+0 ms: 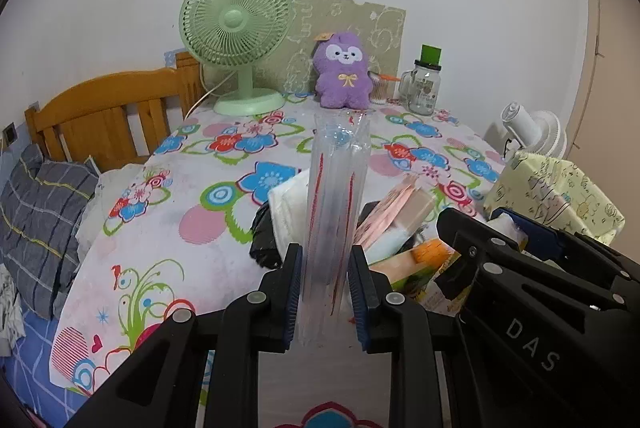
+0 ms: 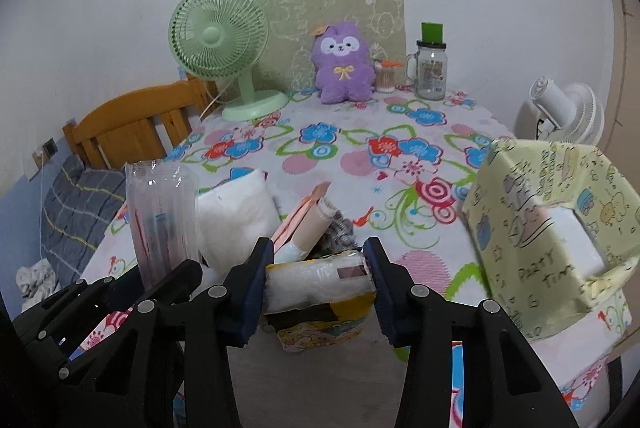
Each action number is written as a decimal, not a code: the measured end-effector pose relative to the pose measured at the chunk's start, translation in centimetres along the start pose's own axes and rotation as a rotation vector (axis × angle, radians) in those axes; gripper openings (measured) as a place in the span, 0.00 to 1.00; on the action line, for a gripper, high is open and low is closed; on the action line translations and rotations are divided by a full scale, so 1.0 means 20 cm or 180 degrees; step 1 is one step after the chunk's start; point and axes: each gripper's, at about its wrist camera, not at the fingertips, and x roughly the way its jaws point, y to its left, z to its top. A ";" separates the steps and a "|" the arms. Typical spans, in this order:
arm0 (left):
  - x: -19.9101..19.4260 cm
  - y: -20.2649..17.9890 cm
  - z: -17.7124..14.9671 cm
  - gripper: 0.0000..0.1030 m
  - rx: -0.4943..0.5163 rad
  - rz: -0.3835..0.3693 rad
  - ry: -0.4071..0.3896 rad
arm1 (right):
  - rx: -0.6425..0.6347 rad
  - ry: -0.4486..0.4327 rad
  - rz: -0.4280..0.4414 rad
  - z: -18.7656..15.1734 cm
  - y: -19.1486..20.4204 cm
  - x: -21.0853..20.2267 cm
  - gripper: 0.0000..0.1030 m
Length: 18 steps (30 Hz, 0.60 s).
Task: Organize soft objects
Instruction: 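Grasp the clear straw bag with the left gripper while the right gripper grasps the small yellow box, then carry the straw bag and yellow box with both grippers over the yellow-green paper box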
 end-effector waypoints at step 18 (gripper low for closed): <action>-0.19 -0.20 0.19 0.21 0.0104 -0.0101 -0.0191 | -0.0012 -0.0296 -0.0062 0.18 -0.12 -0.25 0.48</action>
